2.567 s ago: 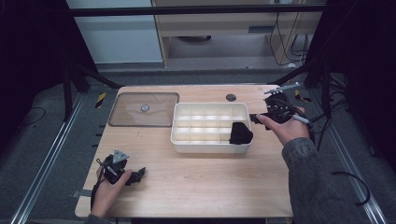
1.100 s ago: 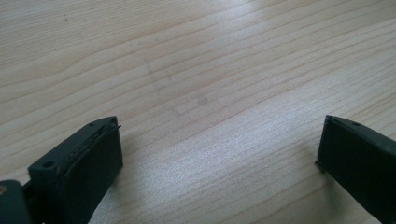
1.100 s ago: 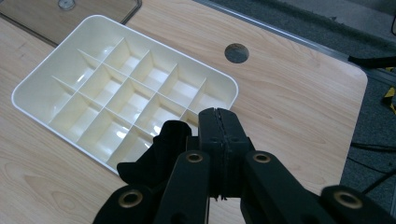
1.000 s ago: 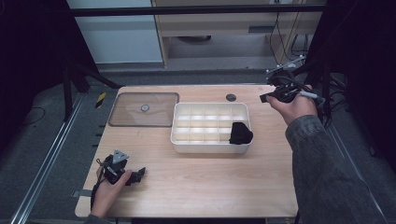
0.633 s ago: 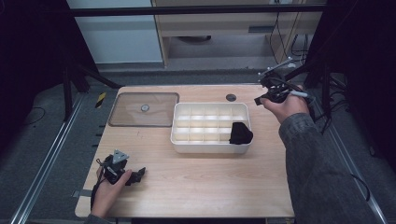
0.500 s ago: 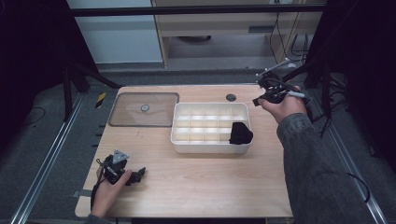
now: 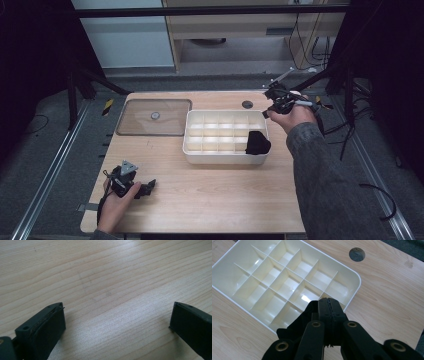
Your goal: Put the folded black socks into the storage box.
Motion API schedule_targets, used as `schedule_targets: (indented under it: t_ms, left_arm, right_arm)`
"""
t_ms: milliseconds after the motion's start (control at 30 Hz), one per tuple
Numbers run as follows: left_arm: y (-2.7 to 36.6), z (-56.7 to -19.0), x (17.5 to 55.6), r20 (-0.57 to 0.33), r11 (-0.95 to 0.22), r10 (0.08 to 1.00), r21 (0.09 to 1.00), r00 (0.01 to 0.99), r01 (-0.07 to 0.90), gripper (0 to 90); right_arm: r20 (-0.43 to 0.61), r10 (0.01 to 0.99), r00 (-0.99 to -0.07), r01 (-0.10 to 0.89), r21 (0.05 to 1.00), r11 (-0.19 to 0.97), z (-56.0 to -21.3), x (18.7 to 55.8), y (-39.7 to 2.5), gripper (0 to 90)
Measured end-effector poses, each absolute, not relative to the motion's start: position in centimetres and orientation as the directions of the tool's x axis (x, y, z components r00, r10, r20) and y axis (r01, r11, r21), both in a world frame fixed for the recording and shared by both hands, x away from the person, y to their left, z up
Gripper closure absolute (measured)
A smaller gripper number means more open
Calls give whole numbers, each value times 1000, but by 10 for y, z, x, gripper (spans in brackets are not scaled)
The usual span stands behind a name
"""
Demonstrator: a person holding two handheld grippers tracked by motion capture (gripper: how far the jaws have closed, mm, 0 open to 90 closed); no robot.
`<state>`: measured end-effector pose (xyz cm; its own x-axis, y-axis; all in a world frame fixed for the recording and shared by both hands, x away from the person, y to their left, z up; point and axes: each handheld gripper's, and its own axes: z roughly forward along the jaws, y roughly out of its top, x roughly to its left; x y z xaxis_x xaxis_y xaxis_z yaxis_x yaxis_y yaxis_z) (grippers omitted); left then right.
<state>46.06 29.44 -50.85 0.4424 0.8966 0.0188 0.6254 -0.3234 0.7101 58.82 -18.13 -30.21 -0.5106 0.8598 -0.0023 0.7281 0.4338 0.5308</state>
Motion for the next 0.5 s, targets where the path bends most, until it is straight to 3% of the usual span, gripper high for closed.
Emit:
schedule_targets:
  t_ms: [500]
  left_arm:
    - [295, -508, 461, 19, -324, 896, 710, 443, 625, 0]
  right_arm:
    - [27, 849, -528, 747, 490, 449, -321, 592, -175, 900]
